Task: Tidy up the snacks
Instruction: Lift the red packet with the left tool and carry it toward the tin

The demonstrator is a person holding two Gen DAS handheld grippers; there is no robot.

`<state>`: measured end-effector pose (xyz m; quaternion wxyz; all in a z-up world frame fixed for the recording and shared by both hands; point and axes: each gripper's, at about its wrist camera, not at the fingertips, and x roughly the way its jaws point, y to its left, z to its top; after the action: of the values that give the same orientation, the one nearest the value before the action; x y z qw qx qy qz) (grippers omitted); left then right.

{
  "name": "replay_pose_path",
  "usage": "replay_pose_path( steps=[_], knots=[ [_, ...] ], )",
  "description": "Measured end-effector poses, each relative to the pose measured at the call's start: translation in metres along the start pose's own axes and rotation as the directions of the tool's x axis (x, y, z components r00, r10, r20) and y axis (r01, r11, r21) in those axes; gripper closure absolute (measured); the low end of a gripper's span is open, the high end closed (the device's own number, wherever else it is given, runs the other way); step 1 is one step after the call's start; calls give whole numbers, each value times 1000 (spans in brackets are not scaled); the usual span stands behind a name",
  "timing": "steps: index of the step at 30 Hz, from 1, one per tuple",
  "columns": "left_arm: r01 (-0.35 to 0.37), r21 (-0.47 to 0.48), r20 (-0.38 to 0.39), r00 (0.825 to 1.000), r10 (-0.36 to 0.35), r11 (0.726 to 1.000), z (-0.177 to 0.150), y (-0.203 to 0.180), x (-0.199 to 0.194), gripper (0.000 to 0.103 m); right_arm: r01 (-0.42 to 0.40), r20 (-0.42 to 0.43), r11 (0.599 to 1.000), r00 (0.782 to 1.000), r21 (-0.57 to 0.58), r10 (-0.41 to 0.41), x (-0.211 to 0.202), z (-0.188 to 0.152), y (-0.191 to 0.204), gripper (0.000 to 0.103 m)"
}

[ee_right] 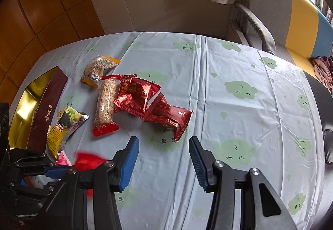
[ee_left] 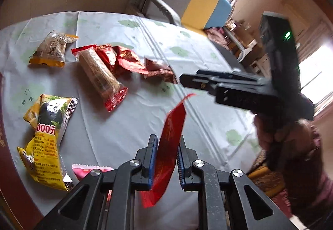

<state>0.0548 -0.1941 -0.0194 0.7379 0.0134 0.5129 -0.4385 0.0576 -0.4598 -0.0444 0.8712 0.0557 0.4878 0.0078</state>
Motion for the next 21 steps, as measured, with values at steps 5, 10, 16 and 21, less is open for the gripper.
replay_pose_path(
  steps=[5, 10, 16, 21],
  knots=[
    [-236, 84, 21, 972, 235, 968, -7, -6, 3, 66, 4, 8, 1000, 1000, 15, -4, -3, 2, -5, 52],
    [-285, 124, 44, 958, 282, 950, -12, -20, -1, 36, 4, 14, 1000, 1000, 14, -5, -5, 3, -4, 52],
    [-316, 114, -14, 947, 320, 942, 9, -27, 27, 36, 12, 20, 1000, 1000, 17, -12, -7, 3, -5, 52],
    [-381, 161, -59, 917, 395, 910, 16, -33, 59, 53, 10, 28, 1000, 1000, 25, -10, -9, 4, -7, 52]
  ],
)
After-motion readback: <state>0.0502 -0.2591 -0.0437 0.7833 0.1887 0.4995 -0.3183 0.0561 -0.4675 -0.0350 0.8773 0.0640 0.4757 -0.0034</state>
